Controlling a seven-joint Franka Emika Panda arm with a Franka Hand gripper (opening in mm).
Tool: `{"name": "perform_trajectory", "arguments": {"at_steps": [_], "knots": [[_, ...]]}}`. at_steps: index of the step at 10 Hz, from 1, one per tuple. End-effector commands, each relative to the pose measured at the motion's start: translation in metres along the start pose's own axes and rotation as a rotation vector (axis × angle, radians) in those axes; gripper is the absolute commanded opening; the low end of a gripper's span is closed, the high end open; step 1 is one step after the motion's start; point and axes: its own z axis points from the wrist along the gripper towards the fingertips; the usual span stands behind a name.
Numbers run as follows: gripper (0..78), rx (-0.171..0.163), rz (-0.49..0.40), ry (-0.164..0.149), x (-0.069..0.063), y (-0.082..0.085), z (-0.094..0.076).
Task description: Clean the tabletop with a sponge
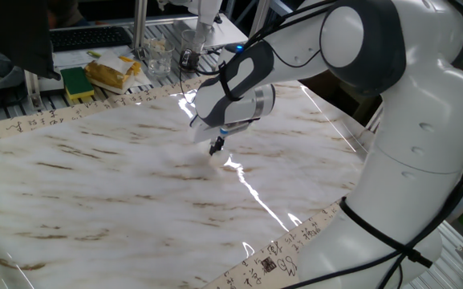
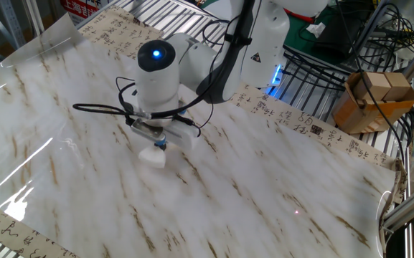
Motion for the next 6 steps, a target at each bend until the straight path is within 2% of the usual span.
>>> {"name": "perform_trajectory", "arguments": {"at_steps": [1,6], "knots": [[1.2,0.0,-0.034,0.0,0.0027,0.0011,-0.0098],[1.2,0.001,-0.035,0.0,0.0032,0.0054,-0.0142]]}}
